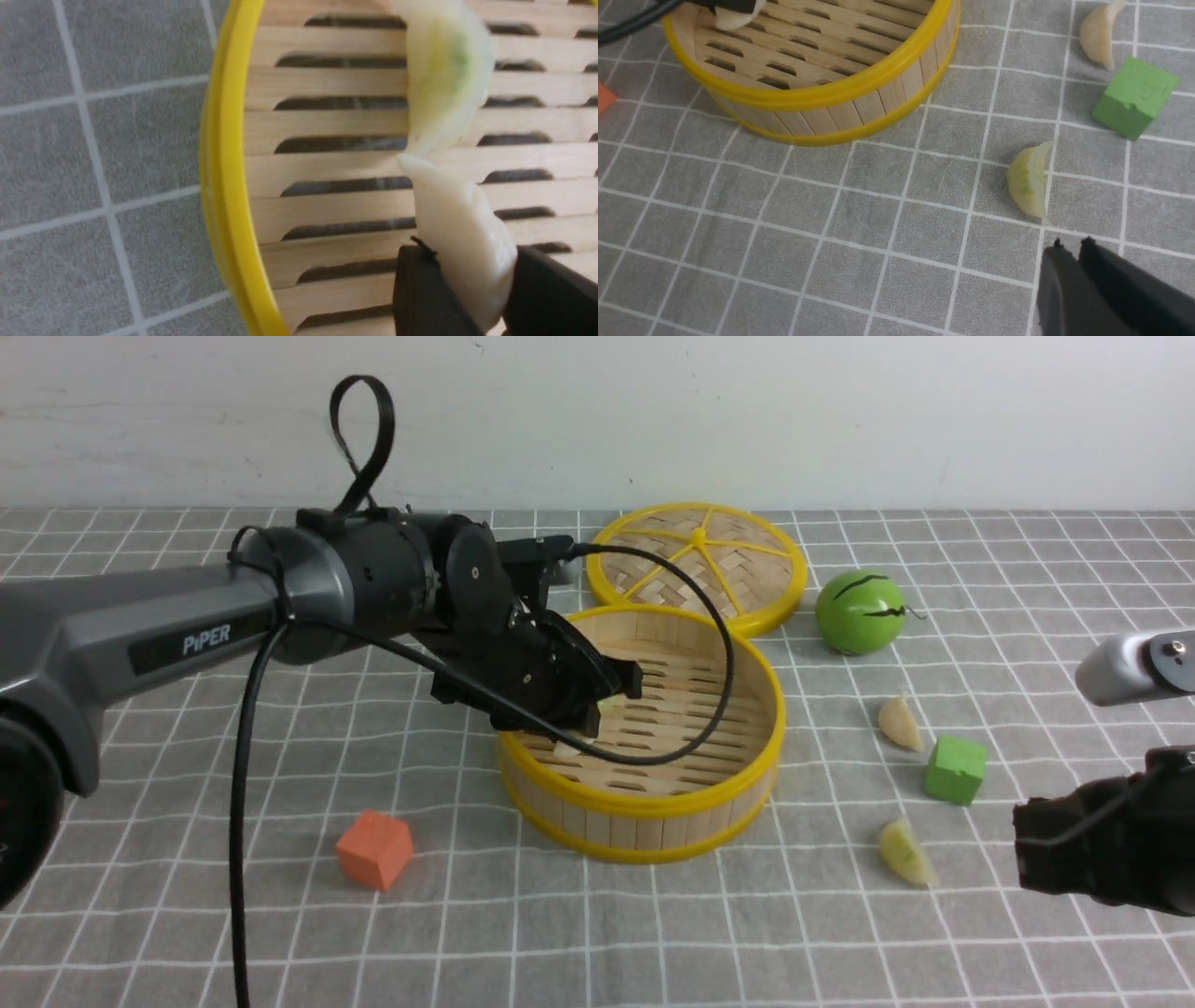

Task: Put the dumplings into the steamer on the table with the grey tablecloth.
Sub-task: 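Place the dumpling into the bamboo steamer basket with the left gripper, then reach for and grasp a dumpling lying on the table beside the steamer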

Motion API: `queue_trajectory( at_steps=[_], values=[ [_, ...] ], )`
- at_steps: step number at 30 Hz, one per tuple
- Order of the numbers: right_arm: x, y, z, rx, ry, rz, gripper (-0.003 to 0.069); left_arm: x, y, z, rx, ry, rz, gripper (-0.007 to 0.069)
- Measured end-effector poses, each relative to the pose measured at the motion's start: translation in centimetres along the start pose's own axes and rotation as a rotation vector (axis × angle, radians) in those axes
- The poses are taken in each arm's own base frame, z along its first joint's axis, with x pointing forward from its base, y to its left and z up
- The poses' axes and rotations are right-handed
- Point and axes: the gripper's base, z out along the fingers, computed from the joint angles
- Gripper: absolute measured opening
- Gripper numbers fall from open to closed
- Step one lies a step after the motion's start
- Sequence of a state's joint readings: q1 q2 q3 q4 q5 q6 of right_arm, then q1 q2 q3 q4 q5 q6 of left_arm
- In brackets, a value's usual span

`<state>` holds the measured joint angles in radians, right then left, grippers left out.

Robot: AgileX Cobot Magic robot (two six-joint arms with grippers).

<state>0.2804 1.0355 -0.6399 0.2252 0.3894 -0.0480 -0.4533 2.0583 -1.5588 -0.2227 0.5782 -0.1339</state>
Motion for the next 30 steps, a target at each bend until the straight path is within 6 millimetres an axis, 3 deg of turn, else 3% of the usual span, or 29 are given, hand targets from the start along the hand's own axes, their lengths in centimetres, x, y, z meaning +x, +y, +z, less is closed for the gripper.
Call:
queue_trajectory(
  at_steps=[3,8,12,14,16,17,20,23,27,29,30],
  values=[
    [0.0,0.0,0.0,0.000,-0.004,-0.021,0.0051,0.2,0.1,0.4,-0.005,0.015,0.017,0.0281],
    [0.0,0.0,0.0,0.001,-0.003,-0.050,0.0055,-0.3,-0.2,-0.2,0.000,0.008,0.028,0.0467],
    [0.0,0.0,0.0,0.001,-0.003,-0.057,0.0059,-1.7,-1.0,-2.7,0.014,-0.012,0.045,0.0536],
    [0.0,0.0,0.0,0.001,-0.003,-0.058,0.0062,-3.4,-2.0,-5.7,0.033,-0.064,0.066,0.0532],
    [0.0,0.0,0.0,0.001,-0.003,-0.060,0.0062,-4.6,-2.8,-8.9,0.037,-0.108,0.095,0.0501],
    [0.0,0.0,0.0,0.001,-0.003,-0.060,0.0064,-5.4,-3.2,-11.7,0.031,-0.153,0.123,0.0469],
    [0.0,0.0,0.0,0.001,-0.003,-0.060,0.0069,-6.1,-3.7,-17.4,-0.005,-0.217,0.179,0.0363],
    [0.0,0.0,0.0,0.001,-0.003,-0.060,0.0073,-5.5,-3.7,-22.3,-0.051,-0.244,0.213,0.0255],
    [0.0,-0.1,0.0,0.011,-0.004,-0.085,0.0077,-3.2,-2.8,-28.4,-0.154,-0.215,0.236,0.0108],
    [0.0,-0.1,0.1,0.013,-0.001,-0.088,0.0080,-2.1,-2.2,-30.4,-0.210,-0.220,0.218,0.0052],
    [0.0,-0.1,0.1,0.013,0.001,-0.088,0.0080,-2.1,-2.2,-30.4,-0.210,-0.219,0.213,0.0047]
  ],
)
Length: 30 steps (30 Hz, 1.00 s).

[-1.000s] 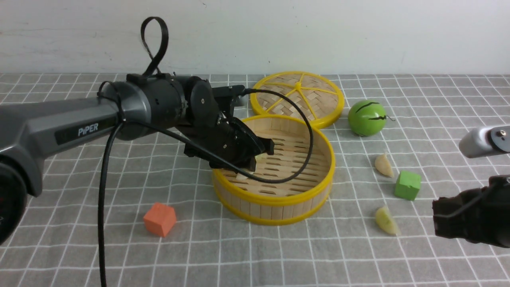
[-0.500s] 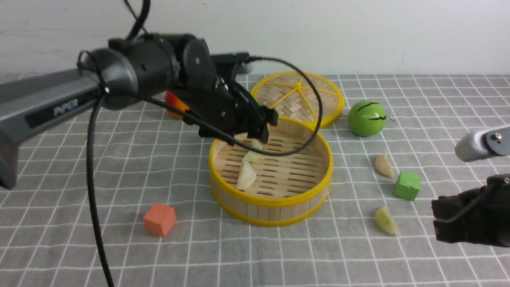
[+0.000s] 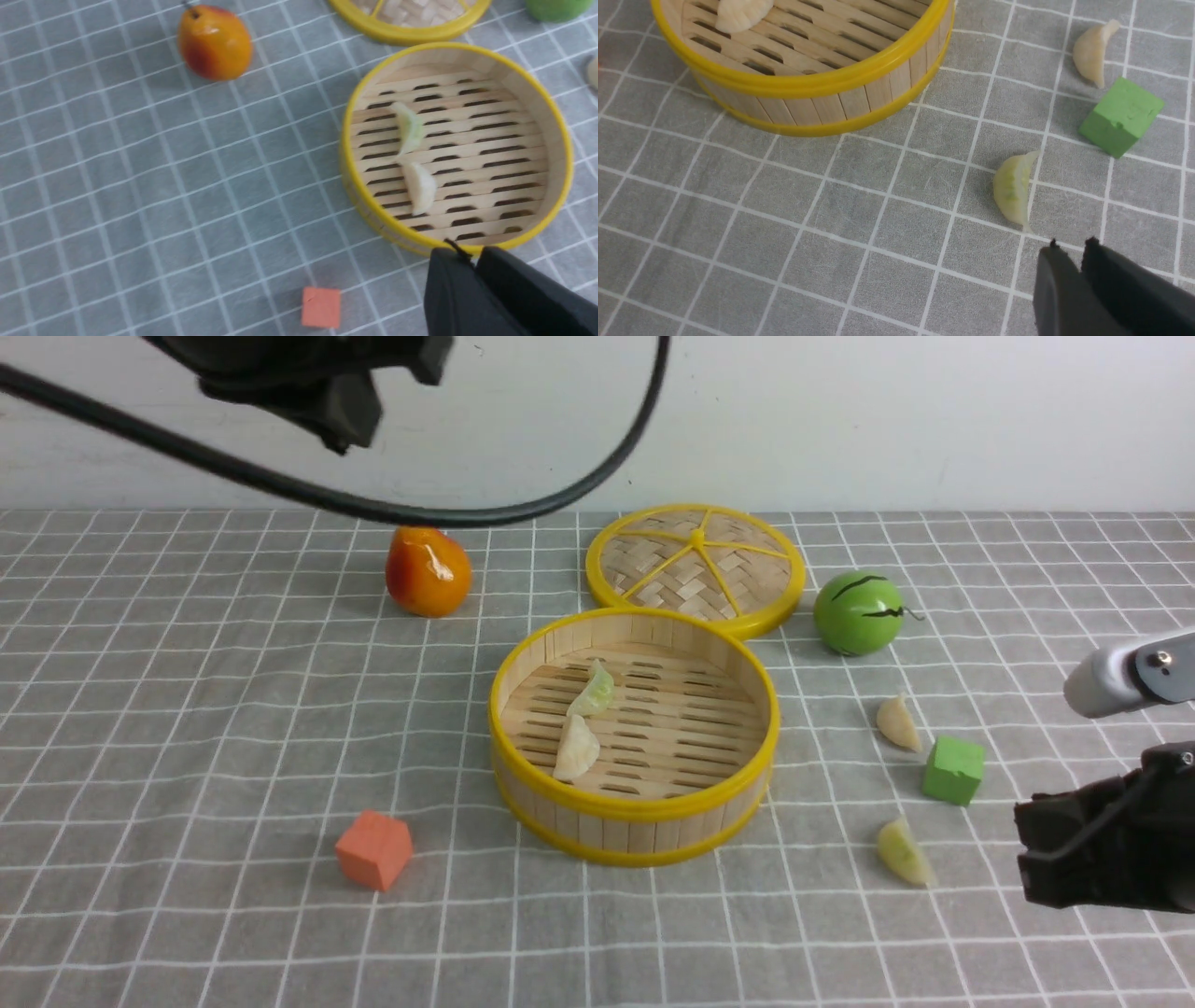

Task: Put the dumplings into the steamer on the table with the grey tablecloth.
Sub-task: 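Reach for and grasp a dumpling lying on the table beside the steamer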

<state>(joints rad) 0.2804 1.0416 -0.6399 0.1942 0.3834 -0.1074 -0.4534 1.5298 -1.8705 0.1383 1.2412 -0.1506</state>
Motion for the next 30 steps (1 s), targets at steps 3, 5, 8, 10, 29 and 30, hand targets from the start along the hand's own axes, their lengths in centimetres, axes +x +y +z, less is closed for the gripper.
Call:
queue_trajectory(
  at_steps=[3,5,8,10,29,30],
  values=[
    [0.0,0.0,0.9,0.000,0.045,0.003,0.0088,1.9,1.6,-2.6,-0.074,-0.039,-0.049,-0.0009],
    [-0.2,0.0,1.5,0.000,0.069,0.004,0.0092,3.0,2.0,-2.9,-0.088,-0.068,-0.054,-0.0014],
    [-1.8,0.1,3.4,-0.009,0.148,0.011,0.0113,5.1,2.4,-4.0,-0.070,-0.245,-0.034,-0.0014],
    [-2.6,0.1,4.7,-0.012,0.193,0.013,0.0134,6.4,2.5,-5.1,-0.049,-0.389,-0.011,-0.0014],
    [-3.2,-2.5,18.9,0.046,0.499,0.114,0.0477,25.4,5.2,-6.2,-0.160,-0.549,-0.016,-0.0014],
    [-3.0,-2.6,19.1,0.052,0.504,0.128,0.0459,26.3,5.3,-6.1,-0.160,-0.558,-0.019,-0.0014]
  ],
)
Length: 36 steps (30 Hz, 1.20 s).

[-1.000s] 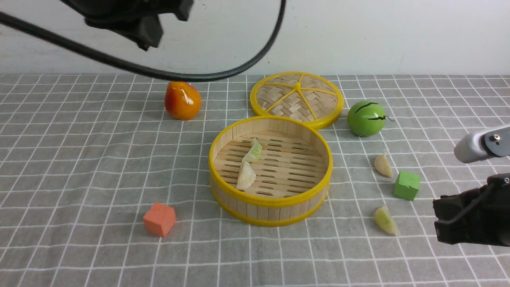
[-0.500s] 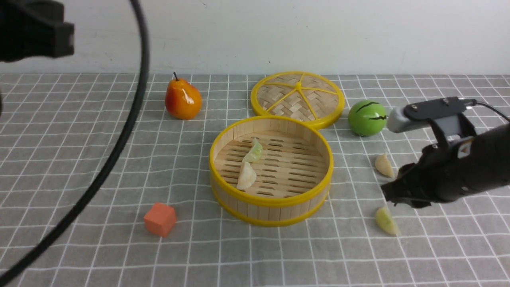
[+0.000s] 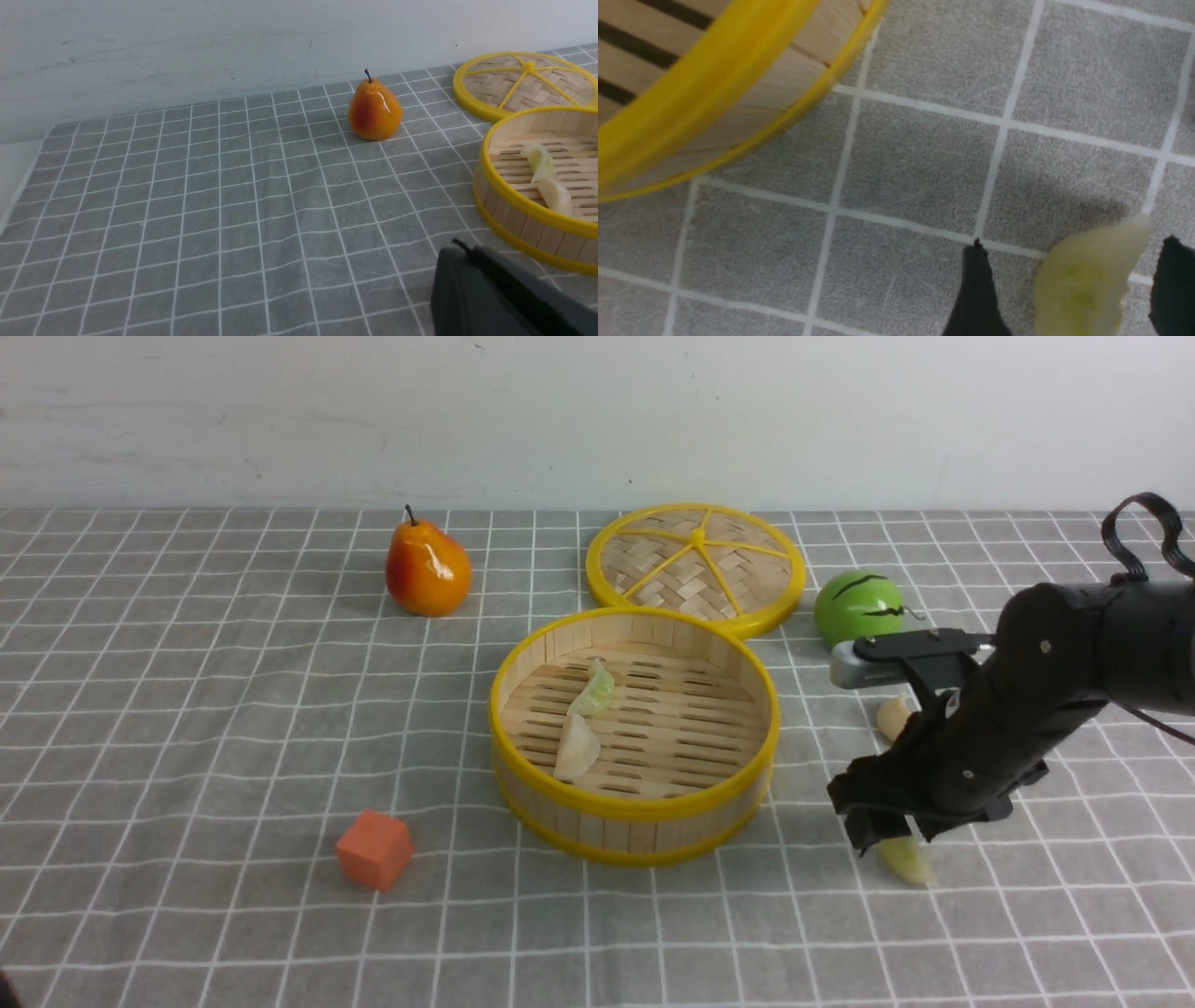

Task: Put the dumplings into the steamer on the table with the grey tablecloth.
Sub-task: 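Reach for and grasp a dumpling lying on the table beside the steamer, then place the dumpling in the bamboo steamer basket with the right gripper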

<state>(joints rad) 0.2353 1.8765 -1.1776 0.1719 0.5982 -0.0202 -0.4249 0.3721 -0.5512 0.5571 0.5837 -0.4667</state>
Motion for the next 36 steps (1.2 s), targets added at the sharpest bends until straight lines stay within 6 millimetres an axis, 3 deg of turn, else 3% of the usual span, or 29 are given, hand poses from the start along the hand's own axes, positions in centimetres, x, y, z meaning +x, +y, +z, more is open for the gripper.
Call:
queue_trajectory(
  at_steps=[3,8,13,17,21,24,25,27,28,34,36],
  values=[
    [0.1,-0.1,0.6,0.003,0.015,0.012,0.0402,2.0,0.0,-0.4,0.007,-0.019,0.006,-0.0014],
    [0.4,0.0,0.7,-0.004,0.045,0.022,0.0202,4.2,-0.4,-0.8,0.055,-0.144,0.039,-0.0014],
    [0.5,0.1,-0.3,-0.008,0.058,0.020,0.0204,4.3,-0.4,-1.4,0.067,-0.210,0.042,-0.0014],
    [-0.5,0.6,-2.9,-0.034,-0.021,0.029,0.0204,4.0,-0.5,-1.4,0.083,-0.237,0.035,-0.0014],
    [-2.6,2.7,-6.2,-0.179,-0.200,0.138,0.0204,3.6,-0.7,-1.6,0.111,-0.281,0.008,-0.0014],
    [-3.6,5.2,-7.0,-0.283,-0.308,0.158,0.0204,3.5,-0.8,-1.6,0.124,-0.298,-0.011,-0.0014],
    [-4.2,7.0,-6.9,-0.313,-0.412,0.116,0.0204,3.4,-0.9,-1.6,0.131,-0.305,-0.024,-0.0014],
    [-4.6,8.2,-6.5,-0.313,-0.482,0.075,0.0204,3.4,-0.9,-1.6,0.133,-0.308,-0.028,-0.0014],
    [-5.0,9.6,-5.1,-0.278,-0.577,0.021,0.0204,3.4,-0.9,-1.7,0.135,-0.311,-0.032,-0.0014],
    [-6.0,10.5,0.9,-0.153,-0.645,0.039,0.0204,3.3,-0.9,-1.7,0.142,-0.317,-0.048,-0.0014],
    [-6.5,10.7,2.0,-0.162,-0.633,0.073,0.0204,3.3,-0.9,-1.7,0.142,-0.319,-0.047,-0.0014]
  ],
)
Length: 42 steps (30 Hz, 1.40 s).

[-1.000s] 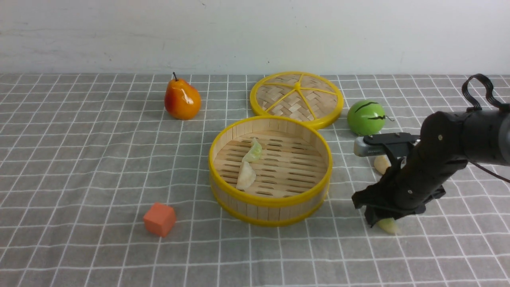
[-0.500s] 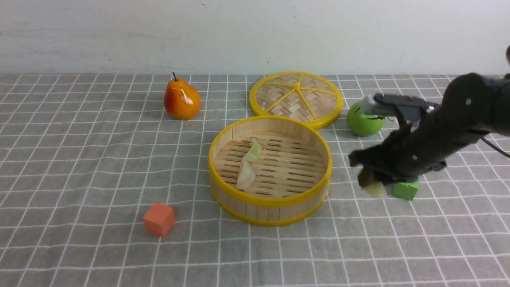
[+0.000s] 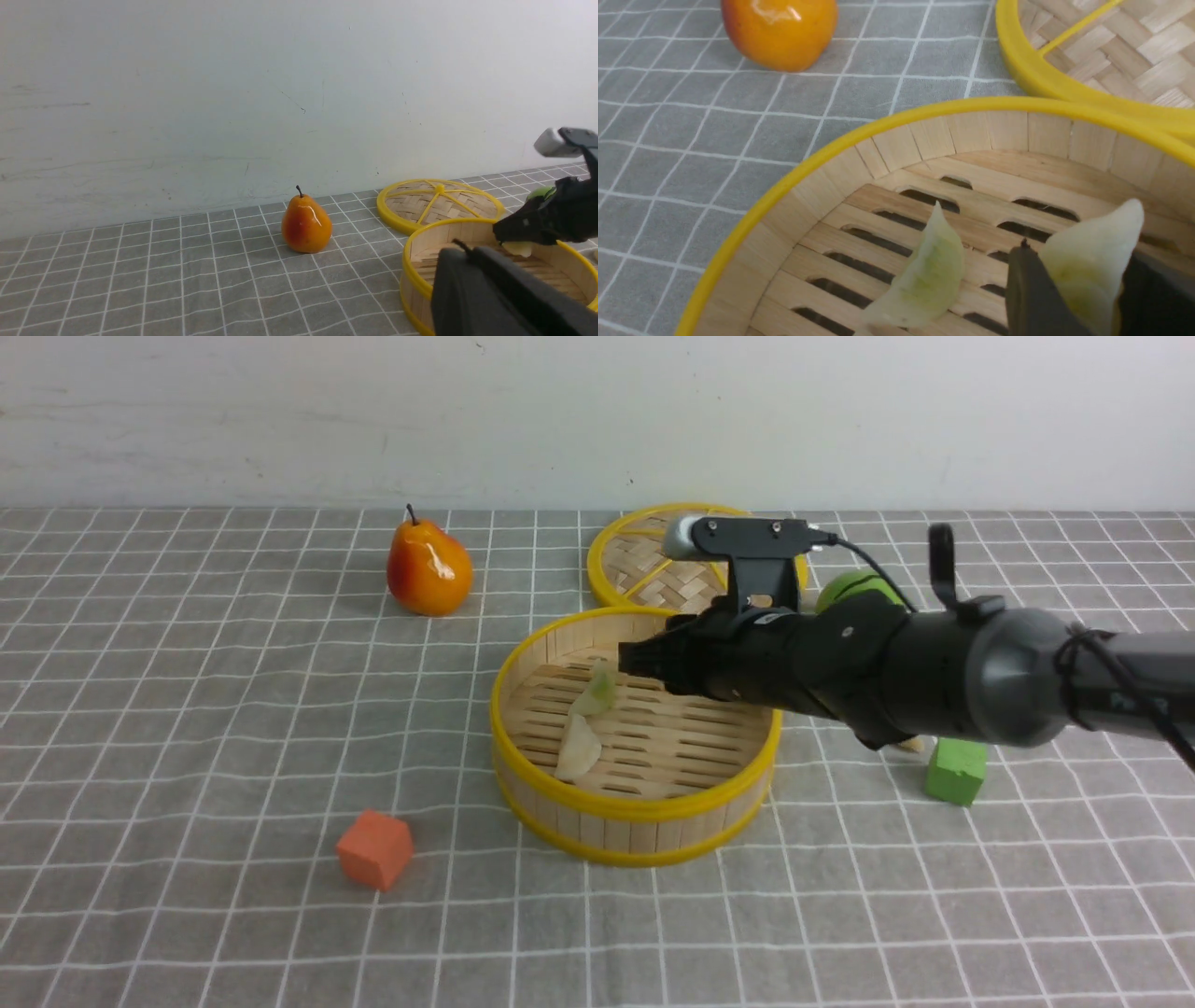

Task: Put the dumplings into the steamer on the table with the grey tablecloth.
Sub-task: 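Place the dumpling in the bamboo steamer basket with the right gripper, then reach for and grasp a dumpling lying on the table beside the steamer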

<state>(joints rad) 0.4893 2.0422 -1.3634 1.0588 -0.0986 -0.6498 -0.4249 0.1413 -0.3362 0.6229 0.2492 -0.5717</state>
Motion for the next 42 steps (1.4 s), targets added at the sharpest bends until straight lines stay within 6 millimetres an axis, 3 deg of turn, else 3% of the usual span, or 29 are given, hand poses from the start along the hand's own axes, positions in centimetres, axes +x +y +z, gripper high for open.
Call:
queue_trajectory(
  at_steps=[5,13,22,27,30,32,36,42],
  values=[
    [0.5,0.3,1.8,-0.023,0.034,0.033,0.0204,0.0,0.0,0.0,-0.002,0.000,0.004,-0.0014],
    [0.5,0.3,1.9,-0.028,0.044,0.060,0.0366,0.1,0.1,0.0,-0.011,0.012,0.009,-0.0014],
    [-0.2,-1.2,1.7,-0.020,0.048,0.097,0.0408,0.1,0.1,0.0,-0.013,0.009,0.019,-0.0014],
    [-3.2,-1.8,-1.0,-0.106,0.062,0.126,0.0408,0.1,0.1,0.0,-0.013,0.010,0.019,-0.0014],
    [-7.0,-2.7,-5.2,-0.199,0.053,0.095,0.0408,0.1,0.1,0.0,-0.014,0.011,0.019,-0.0014],
    [-8.3,-4.0,-6.9,-0.214,0.064,0.054,0.0408,0.2,0.2,0.0,-0.018,0.017,0.019,-0.0014],
    [-9.1,-6.8,-9.0,-0.211,0.139,-0.033,0.0408,0.3,0.2,0.0,-0.026,0.029,0.019,-0.0014],
    [-7.9,-10.8,-9.3,-0.152,0.304,-0.149,0.0407,0.3,0.2,0.0,-0.027,0.029,-0.035,-0.0013]
  ],
)
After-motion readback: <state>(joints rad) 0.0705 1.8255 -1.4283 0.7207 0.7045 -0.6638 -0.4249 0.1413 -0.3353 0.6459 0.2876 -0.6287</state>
